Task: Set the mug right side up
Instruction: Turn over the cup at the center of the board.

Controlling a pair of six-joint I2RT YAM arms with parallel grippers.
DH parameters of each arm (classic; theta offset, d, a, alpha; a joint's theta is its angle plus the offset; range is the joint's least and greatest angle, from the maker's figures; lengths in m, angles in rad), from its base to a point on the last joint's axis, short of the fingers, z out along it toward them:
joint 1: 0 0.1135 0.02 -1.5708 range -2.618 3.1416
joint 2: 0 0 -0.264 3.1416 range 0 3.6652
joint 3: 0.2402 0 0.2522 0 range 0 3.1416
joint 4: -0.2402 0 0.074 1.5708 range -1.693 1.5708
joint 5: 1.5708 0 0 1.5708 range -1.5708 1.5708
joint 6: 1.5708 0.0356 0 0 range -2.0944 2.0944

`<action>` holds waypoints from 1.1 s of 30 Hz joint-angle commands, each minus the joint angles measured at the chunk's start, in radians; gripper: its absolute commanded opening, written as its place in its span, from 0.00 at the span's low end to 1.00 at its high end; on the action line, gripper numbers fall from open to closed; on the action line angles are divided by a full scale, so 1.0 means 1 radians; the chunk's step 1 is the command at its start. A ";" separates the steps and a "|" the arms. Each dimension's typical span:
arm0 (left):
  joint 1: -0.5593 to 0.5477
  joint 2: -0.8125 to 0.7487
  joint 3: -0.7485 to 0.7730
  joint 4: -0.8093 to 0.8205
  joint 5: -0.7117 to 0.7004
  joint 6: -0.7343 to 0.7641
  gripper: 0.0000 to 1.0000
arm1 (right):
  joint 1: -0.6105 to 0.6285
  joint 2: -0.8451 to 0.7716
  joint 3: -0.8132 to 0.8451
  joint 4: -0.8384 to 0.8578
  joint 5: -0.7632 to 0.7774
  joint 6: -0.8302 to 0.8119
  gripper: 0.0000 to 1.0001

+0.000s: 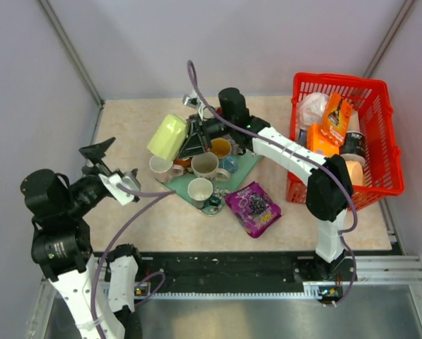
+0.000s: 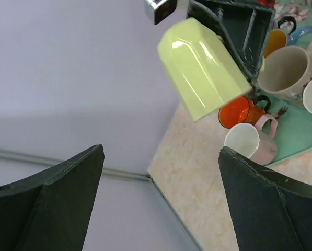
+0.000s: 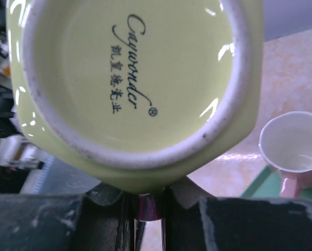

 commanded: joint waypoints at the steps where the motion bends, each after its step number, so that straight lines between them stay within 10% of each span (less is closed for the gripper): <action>1: 0.004 -0.096 -0.231 0.145 0.172 0.301 0.95 | -0.009 -0.067 -0.049 0.496 -0.288 0.481 0.00; 6: 0.003 -0.243 -0.572 0.692 0.266 0.247 0.93 | -0.009 -0.080 -0.082 0.594 -0.364 0.588 0.00; 15: -0.010 -0.259 -0.707 1.034 0.314 0.126 0.82 | -0.009 -0.083 -0.104 0.562 -0.390 0.603 0.00; 20: -0.017 -0.256 -0.680 0.987 0.353 0.129 0.81 | -0.009 -0.061 -0.090 0.569 -0.379 0.623 0.00; 26: -0.016 -0.247 -0.542 0.481 0.383 0.422 0.82 | -0.018 -0.052 -0.063 0.577 -0.355 0.629 0.00; 33: -0.016 -0.225 -0.525 0.443 0.446 0.493 0.82 | -0.020 -0.023 -0.014 0.571 -0.329 0.620 0.00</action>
